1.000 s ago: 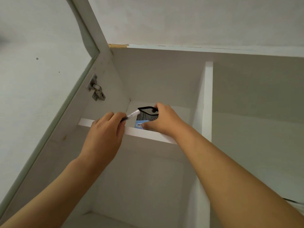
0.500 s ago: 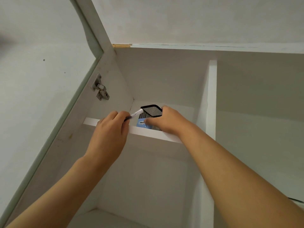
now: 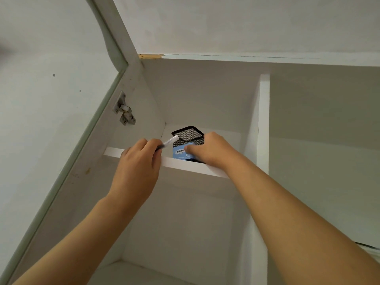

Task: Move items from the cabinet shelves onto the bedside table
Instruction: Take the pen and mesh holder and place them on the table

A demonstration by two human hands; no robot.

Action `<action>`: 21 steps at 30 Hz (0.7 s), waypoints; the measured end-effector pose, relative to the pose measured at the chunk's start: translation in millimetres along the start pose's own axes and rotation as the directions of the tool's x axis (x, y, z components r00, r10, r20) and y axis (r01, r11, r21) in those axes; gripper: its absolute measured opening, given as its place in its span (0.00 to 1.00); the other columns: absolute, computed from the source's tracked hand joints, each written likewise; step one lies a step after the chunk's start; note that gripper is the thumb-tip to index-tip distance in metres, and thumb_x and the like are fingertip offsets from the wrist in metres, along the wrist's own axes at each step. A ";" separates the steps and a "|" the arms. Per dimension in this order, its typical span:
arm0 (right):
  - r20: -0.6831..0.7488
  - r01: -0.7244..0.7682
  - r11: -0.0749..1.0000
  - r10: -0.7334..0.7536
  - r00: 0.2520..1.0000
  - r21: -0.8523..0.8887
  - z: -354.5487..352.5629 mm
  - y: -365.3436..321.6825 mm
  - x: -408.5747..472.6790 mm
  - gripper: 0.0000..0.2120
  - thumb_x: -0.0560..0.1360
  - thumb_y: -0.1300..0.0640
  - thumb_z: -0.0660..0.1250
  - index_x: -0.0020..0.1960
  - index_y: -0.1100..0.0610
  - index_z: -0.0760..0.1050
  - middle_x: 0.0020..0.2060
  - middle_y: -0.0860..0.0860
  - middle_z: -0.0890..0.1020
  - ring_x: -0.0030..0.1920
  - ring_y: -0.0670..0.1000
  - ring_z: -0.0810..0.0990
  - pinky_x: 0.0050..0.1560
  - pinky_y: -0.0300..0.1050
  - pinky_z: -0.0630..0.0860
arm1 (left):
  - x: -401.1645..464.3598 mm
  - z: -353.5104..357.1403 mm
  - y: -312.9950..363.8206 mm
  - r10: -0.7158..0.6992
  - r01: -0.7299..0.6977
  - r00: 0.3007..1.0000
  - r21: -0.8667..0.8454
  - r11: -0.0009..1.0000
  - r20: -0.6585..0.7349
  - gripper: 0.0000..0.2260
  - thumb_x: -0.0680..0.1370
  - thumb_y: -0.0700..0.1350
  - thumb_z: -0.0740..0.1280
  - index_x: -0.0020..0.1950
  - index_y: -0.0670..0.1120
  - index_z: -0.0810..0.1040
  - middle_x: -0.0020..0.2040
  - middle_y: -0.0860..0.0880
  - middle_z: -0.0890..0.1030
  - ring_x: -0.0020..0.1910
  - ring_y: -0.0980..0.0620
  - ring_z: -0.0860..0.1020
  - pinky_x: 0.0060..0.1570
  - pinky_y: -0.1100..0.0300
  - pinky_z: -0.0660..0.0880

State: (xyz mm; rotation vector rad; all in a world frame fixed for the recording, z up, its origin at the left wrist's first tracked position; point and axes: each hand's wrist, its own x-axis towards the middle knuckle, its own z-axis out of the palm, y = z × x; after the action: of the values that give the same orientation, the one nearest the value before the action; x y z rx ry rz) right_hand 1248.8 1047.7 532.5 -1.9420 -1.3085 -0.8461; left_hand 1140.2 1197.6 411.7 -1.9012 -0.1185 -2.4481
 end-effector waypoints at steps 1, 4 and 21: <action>-0.006 0.000 1.000 0.000 1.000 0.000 0.3 0.3 0.6 0.21 0.73 0.43 0.73 0.51 0.61 0.81 0.47 0.56 0.84 0.45 0.59 0.83 0.41 0.47 0.74 | 0.0 0.2 -0.3 0.003 -0.003 1.000 -0.001 1.000 0.002 0.04 0.83 0.37 0.66 0.56 0.43 0.80 0.41 0.47 0.76 0.34 0.41 0.73 0.42 0.53 0.67; -0.038 0.011 1.000 -0.011 0.999 0.000 0.6 -1.1 -1.6 0.28 0.64 0.37 0.69 0.54 0.57 0.80 0.49 0.55 0.85 0.50 0.57 0.84 0.53 0.52 0.82 | 0.2 -0.7 -0.5 0.009 -0.009 1.000 -0.007 1.000 0.001 0.04 0.84 0.37 0.66 0.56 0.43 0.80 0.40 0.47 0.75 0.33 0.42 0.72 0.42 0.54 0.66; -0.257 0.089 0.995 -0.077 0.963 0.037 -12.3 -14.3 -25.3 0.15 0.78 0.50 0.73 0.61 0.53 0.74 0.55 0.51 0.82 0.54 0.53 0.81 0.52 0.49 0.79 | 13.4 -11.4 1.9 -0.028 0.030 0.998 -0.033 0.999 0.064 0.05 0.82 0.38 0.68 0.47 0.42 0.79 0.34 0.47 0.76 0.27 0.44 0.71 0.35 0.53 0.67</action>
State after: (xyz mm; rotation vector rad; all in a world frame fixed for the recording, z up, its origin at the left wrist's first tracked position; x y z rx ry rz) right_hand 1225.9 1028.8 521.8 -1.6855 -1.2500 -1.0576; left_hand 1126.0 1194.9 421.9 -2.0059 -0.1085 -2.4238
